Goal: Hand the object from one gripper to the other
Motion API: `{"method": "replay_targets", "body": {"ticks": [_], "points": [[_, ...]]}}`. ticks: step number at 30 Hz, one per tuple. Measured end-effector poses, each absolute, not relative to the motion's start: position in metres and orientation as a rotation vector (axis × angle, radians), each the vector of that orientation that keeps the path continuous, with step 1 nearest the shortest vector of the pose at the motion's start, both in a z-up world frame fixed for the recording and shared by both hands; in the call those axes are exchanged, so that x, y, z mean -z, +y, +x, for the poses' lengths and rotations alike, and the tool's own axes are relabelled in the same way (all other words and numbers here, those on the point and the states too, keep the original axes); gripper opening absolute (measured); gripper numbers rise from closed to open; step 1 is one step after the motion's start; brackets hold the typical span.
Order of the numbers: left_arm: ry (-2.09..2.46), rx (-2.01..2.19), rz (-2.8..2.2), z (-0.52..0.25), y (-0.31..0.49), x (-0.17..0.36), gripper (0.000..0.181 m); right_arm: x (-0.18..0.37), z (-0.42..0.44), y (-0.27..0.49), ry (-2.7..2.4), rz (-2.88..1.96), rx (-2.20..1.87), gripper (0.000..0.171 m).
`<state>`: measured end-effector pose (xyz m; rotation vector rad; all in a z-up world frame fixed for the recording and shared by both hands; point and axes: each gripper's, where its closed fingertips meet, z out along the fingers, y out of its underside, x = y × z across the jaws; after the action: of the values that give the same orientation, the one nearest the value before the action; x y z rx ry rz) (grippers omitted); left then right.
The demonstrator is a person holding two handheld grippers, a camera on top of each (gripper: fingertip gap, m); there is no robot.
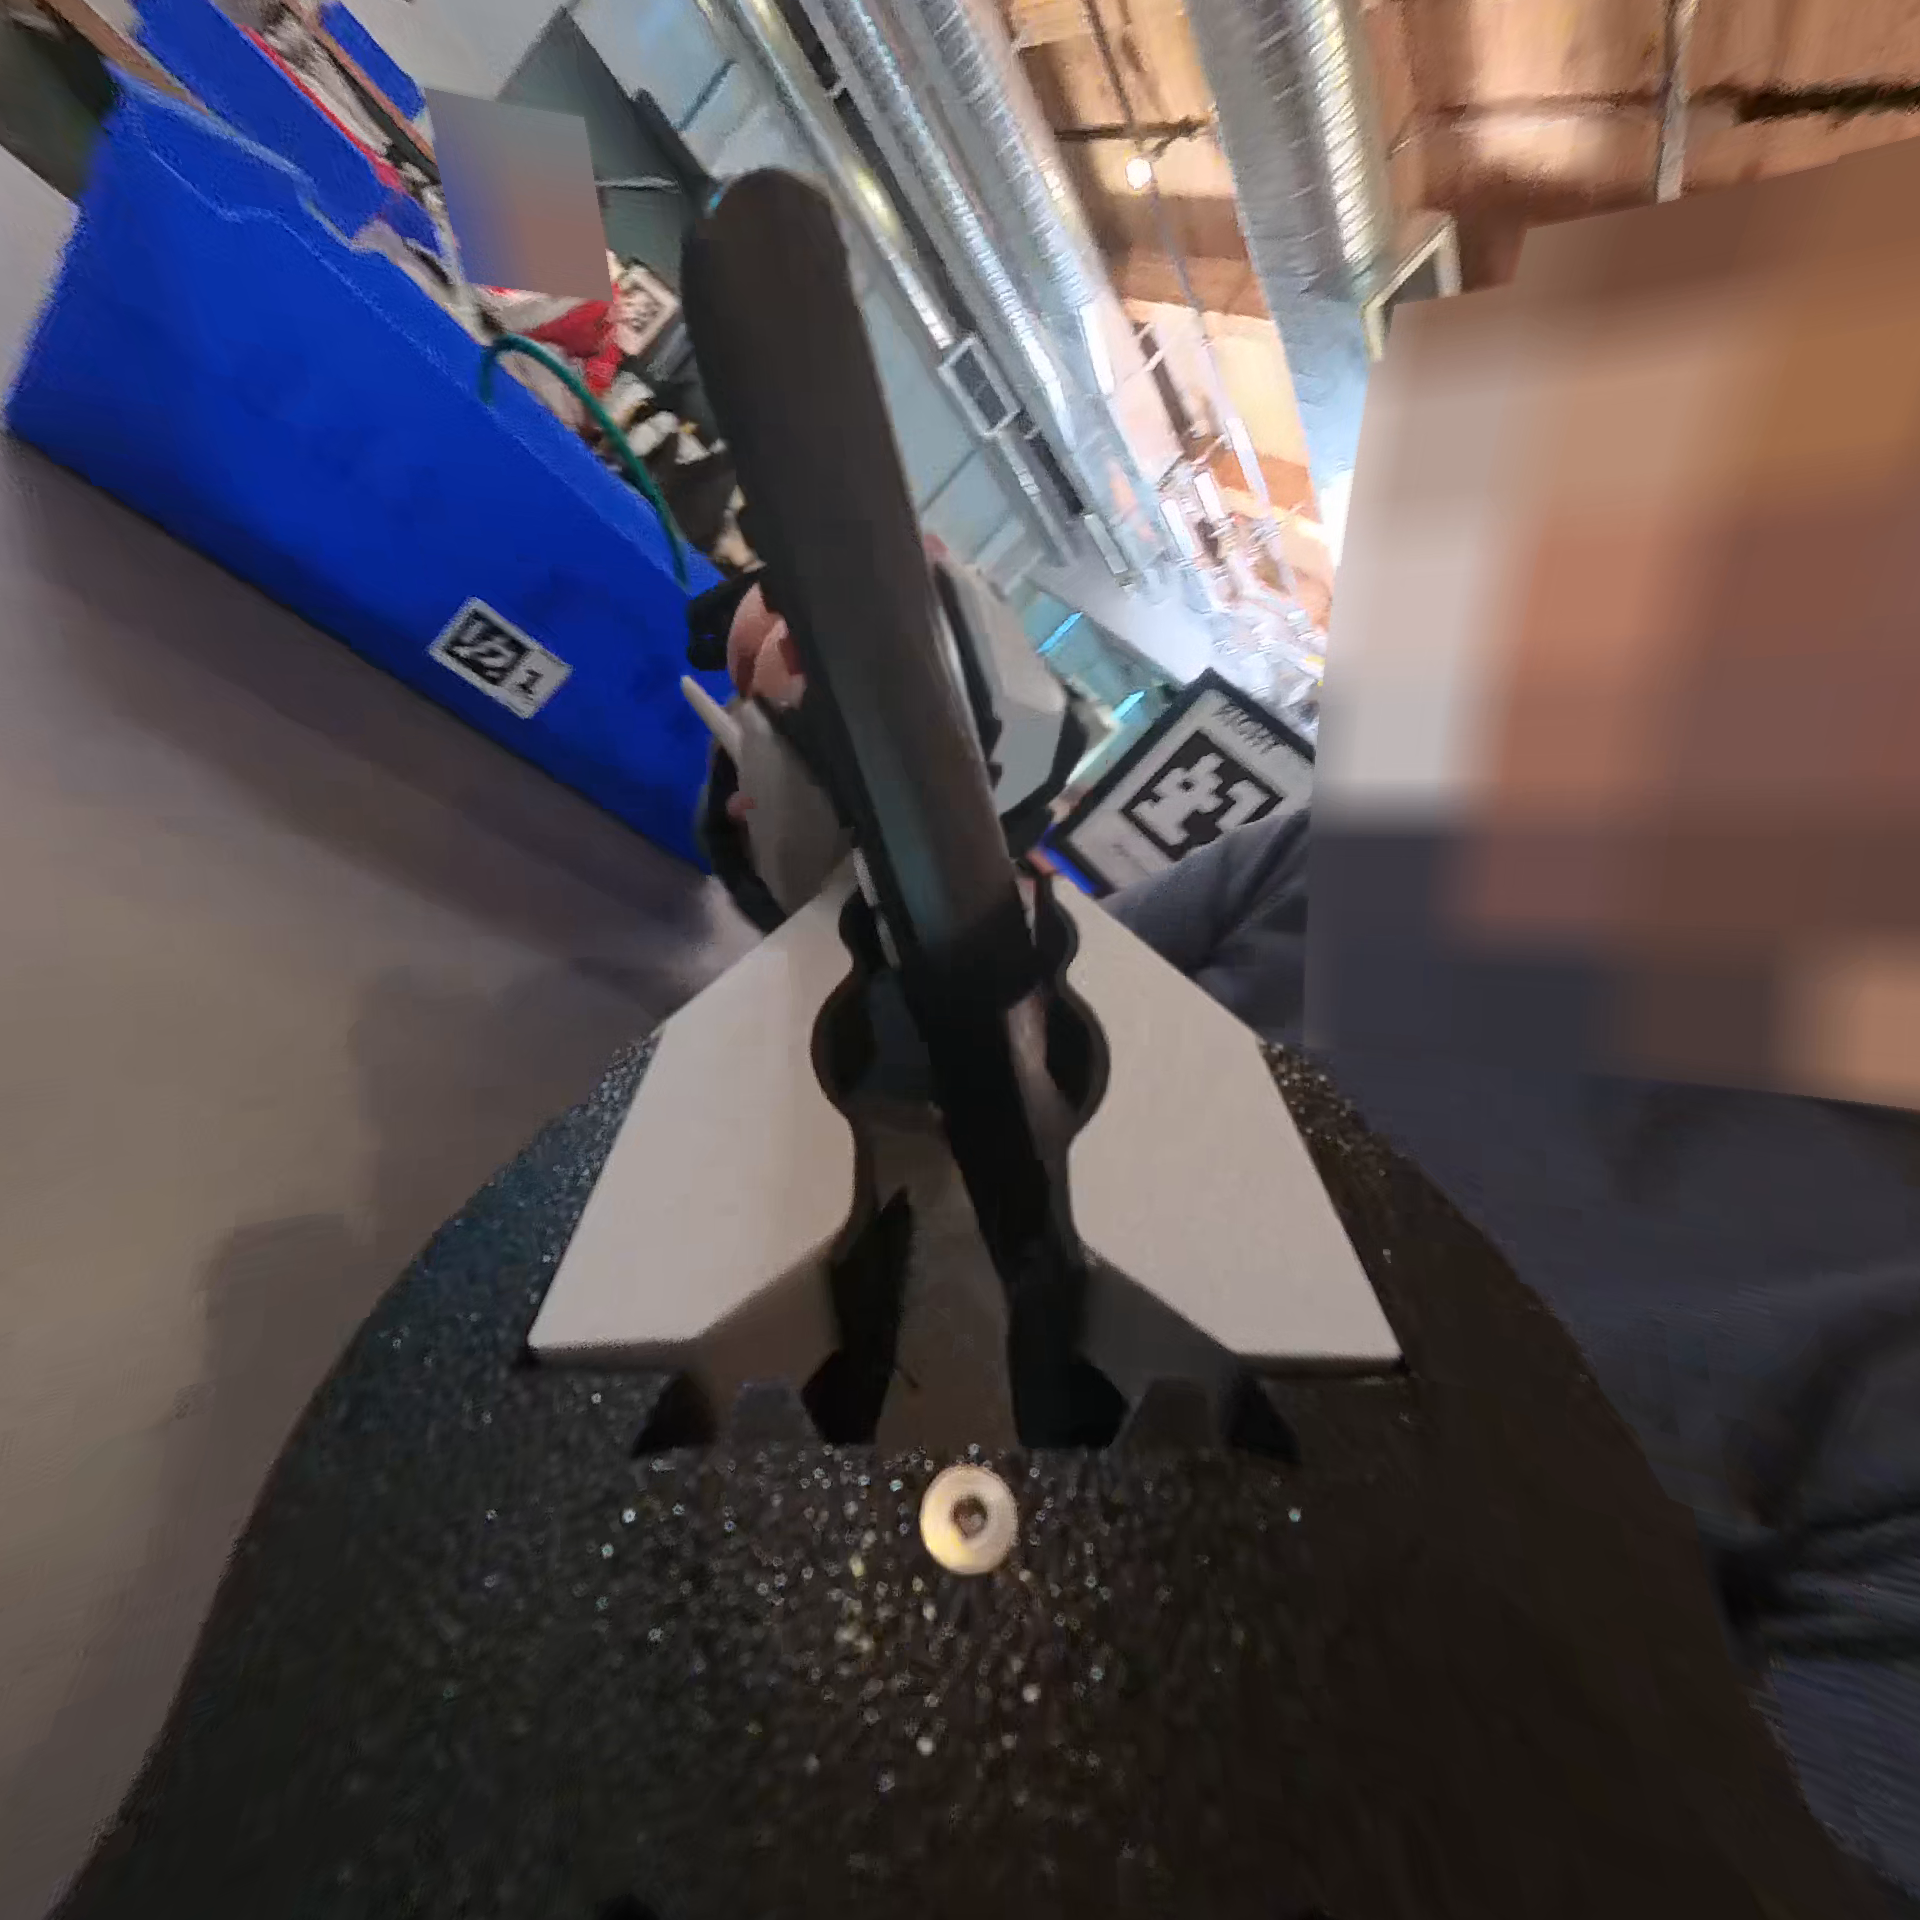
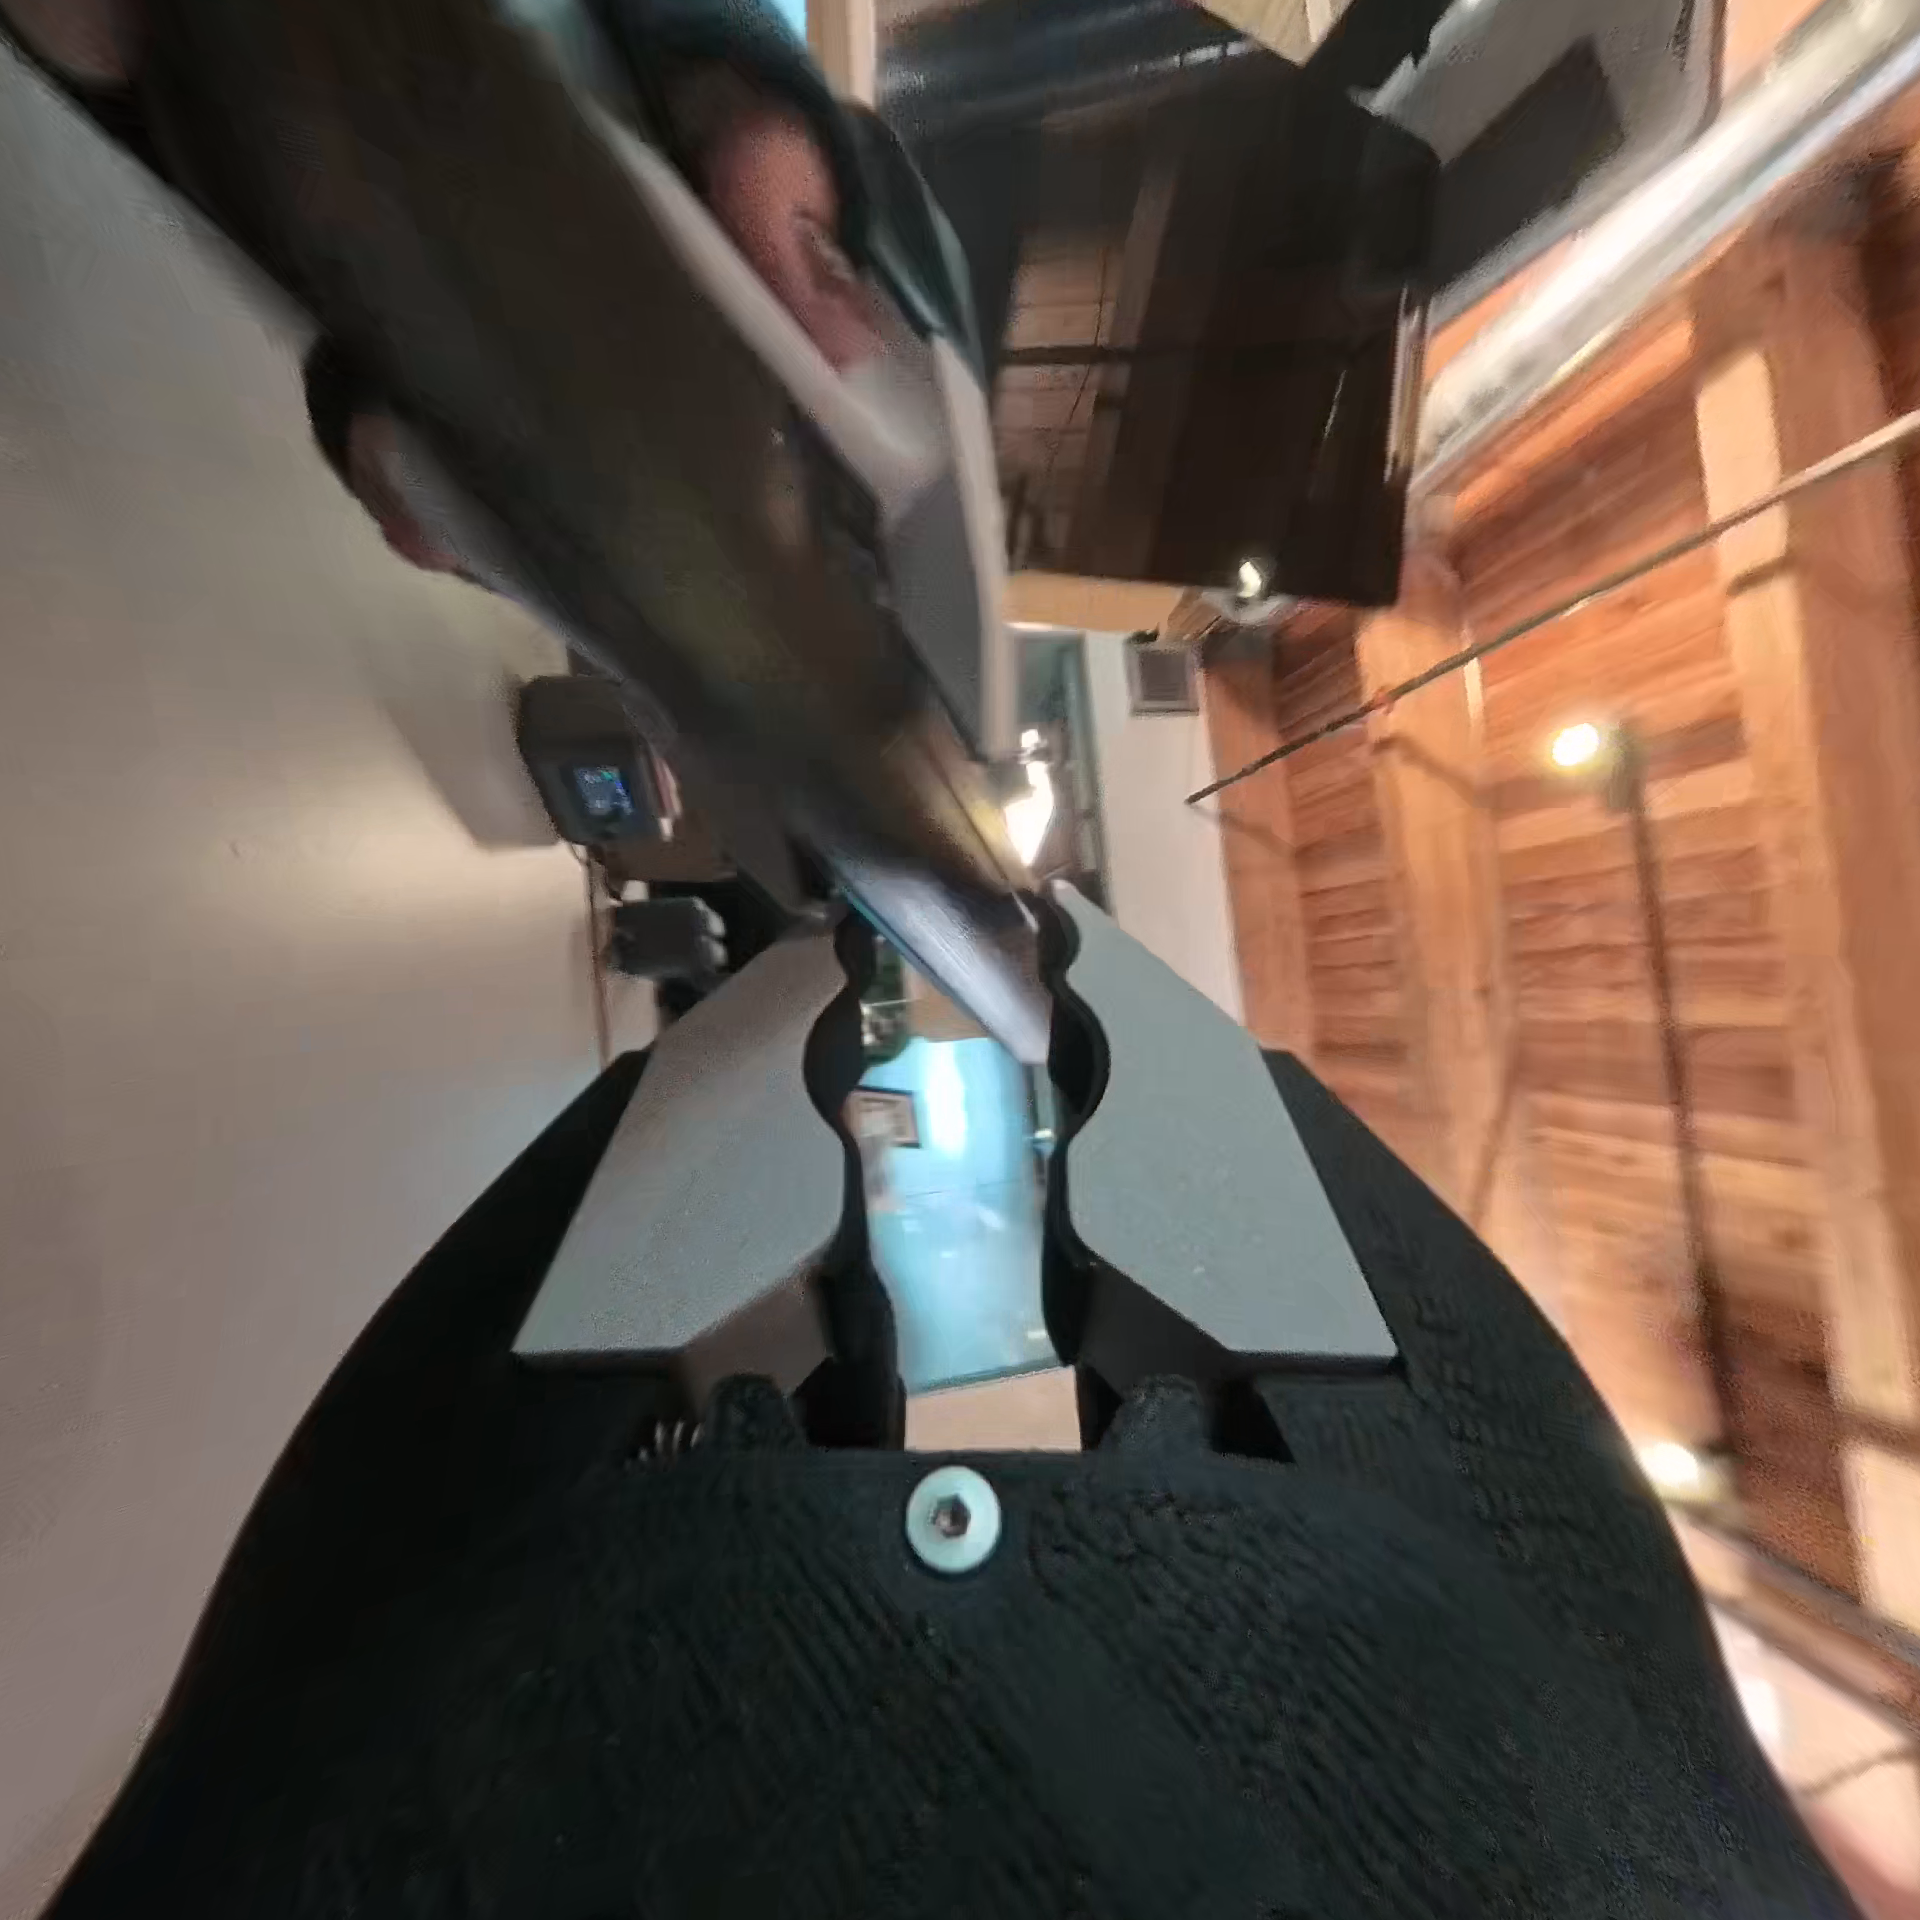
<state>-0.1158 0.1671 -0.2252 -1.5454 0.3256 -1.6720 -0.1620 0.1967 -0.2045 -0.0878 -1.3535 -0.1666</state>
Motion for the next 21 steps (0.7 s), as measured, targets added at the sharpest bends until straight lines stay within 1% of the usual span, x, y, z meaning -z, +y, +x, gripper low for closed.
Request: {"method": "replay_targets", "body": {"ticks": [1,3,5,7,10,12,15,17,19,21], "points": [[0.345,1.587,-1.565,-0.117,0.171,0.229,0.026,0.204,-0.161,0.202,-1.359,-0.146,0.119,0.035],[0.407,1.399,-1.559,-0.121,0.175,0.229,0.025,0.200,-0.158,0.219,-1.345,-0.277,0.068,0.041],[0.463,1.126,-1.495,-0.131,0.181,0.220,0.023,0.200,-0.157,0.240,-1.345,-0.456,-0.018,0.052],[0.503,0.800,-1.397,-0.144,0.185,0.205,0.023,0.204,-0.157,0.252,-1.352,-0.662,-0.234,0.054],[0.560,0.165,-1.221,-0.171,0.186,0.180,0.023,0.218,-0.163,0.235,-1.438,-0.989,-0.852,0.053],[0.599,-0.183,-1.176,-0.185,0.184,0.172,0.023,0.223,-0.163,0.219,-1.472,-1.141,-1.180,0.061],[0.653,-0.575,-1.157,-0.199,0.183,0.171,0.023,0.211,-0.157,0.201,-1.407,-1.281,-1.705,0.062],[0.712,-0.841,-1.120,-0.205,0.183,0.173,0.023,0.196,-0.148,0.199,-1.296,-1.332,-2.078,0.068],[0.830,-1.081,-1.075,-0.204,0.184,0.181,0.022,0.186,-0.140,0.200,-1.198,-1.366,-2.369,0.077],[1.012,-1.293,-1.008,-0.197,0.187,0.195,0.022,0.184,-0.135,0.198,-1.157,-1.405,-2.562,0.078]]}}
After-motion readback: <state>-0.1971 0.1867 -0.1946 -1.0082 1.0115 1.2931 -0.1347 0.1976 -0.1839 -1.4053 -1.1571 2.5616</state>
